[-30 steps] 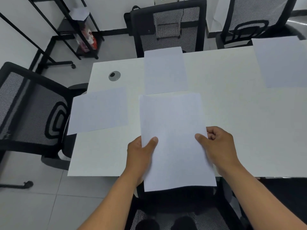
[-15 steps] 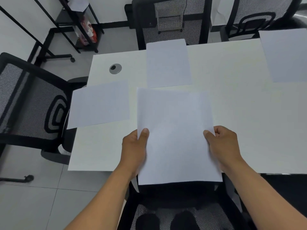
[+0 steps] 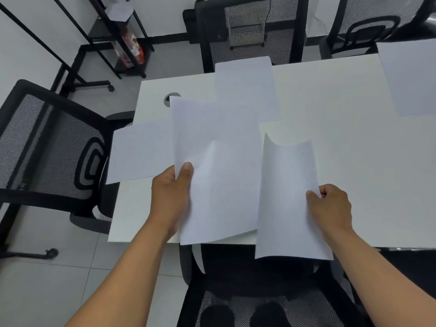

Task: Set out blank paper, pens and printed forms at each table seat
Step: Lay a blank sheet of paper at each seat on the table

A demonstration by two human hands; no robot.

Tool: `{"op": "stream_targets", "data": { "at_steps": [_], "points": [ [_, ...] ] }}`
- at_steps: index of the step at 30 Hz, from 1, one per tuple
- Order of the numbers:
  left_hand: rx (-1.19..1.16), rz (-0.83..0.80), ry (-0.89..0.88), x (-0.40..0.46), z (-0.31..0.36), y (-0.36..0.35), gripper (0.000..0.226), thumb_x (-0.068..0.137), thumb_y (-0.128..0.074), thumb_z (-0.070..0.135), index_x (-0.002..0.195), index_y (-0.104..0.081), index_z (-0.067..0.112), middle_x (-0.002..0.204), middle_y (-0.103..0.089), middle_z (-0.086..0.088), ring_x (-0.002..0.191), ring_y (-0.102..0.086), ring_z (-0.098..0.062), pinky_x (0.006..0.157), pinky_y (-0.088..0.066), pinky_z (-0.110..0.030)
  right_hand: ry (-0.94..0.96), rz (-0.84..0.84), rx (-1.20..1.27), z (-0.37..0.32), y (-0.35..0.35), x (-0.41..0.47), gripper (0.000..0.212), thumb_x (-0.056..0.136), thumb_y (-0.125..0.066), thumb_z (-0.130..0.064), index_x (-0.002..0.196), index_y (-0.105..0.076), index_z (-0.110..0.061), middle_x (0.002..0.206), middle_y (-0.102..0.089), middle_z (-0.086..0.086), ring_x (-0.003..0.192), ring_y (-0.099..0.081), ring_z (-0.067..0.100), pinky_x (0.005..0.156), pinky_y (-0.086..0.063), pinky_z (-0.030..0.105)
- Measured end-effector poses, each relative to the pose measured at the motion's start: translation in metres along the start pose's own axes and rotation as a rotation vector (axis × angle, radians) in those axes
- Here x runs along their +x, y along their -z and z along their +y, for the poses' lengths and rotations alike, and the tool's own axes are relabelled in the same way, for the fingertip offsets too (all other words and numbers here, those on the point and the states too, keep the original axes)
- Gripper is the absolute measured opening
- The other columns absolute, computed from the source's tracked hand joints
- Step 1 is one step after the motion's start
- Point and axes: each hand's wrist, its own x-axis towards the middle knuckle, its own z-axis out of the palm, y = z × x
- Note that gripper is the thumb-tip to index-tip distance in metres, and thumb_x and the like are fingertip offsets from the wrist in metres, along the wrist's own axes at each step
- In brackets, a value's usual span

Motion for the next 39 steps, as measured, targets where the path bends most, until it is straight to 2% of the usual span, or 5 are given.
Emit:
{"op": "stream_targets", "data": {
  "at_steps": [6,15,29,34,39],
  "points": [
    [0.017,0.005,-0.044,0.007,0.009,0.008,0.04,0.111,-0.062,0.041,0.089,-0.07,0.009,0.083,-0.075,0.003,0.073,-0.066,-0.012,0.072,-0.056,-0.028,0.031,-0.01,-0.011,-0.009,-0.01,-0.001,0.038,0.098,-0.064,-0.015,0.072,-0.037,-0.015,0.067,-0.04,0.003,0.062,-0.035,0.024,0.059,-0.029,0.035],
    [-0.082,0.023,-0.04,0.002,0.024,0.009,0.027,0.111,-0.063,0.039,0.107,-0.08,0.019,0.11,-0.085,0.003,0.105,-0.08,-0.018,0.102,-0.063,-0.045,0.009,-0.019,-0.033,-0.014,-0.02,0.004,0.041,0.097,-0.066,-0.02,0.07,-0.035,-0.018,0.068,-0.037,0.004,0.062,-0.035,0.023,0.062,-0.031,0.036],
    [-0.119,-0.046,-0.059,-0.006,0.046,0.002,0.041,0.109,-0.066,0.043,0.111,-0.074,0.003,0.117,-0.082,-0.013,0.111,-0.079,-0.034,0.106,-0.058,-0.063,0.046,-0.02,-0.101,-0.012,-0.025,0.007,0.043,0.095,-0.064,-0.021,0.07,-0.029,-0.02,0.069,-0.032,0.002,0.062,-0.03,0.023,0.061,-0.027,0.035],
    [-0.061,-0.067,-0.024,-0.012,0.041,-0.012,0.031,0.11,-0.064,0.041,0.094,-0.077,0.017,0.101,-0.085,0.002,0.091,-0.08,-0.019,0.087,-0.065,-0.041,0.044,-0.008,-0.105,-0.012,-0.027,0.007,0.042,0.095,-0.065,-0.024,0.071,-0.031,-0.02,0.068,-0.034,-0.001,0.06,-0.031,0.021,0.058,-0.027,0.034],
    [-0.065,-0.09,-0.012,-0.018,0.039,-0.021,0.041,0.109,-0.064,0.042,0.109,-0.074,0.001,0.11,-0.083,-0.013,0.092,-0.078,-0.024,0.091,-0.064,-0.047,0.041,-0.016,-0.124,-0.01,-0.029,0.007,0.034,0.096,-0.067,-0.03,0.077,-0.042,-0.018,0.076,-0.048,-0.003,0.067,-0.046,0.022,0.059,-0.035,0.034]
  ]
}}
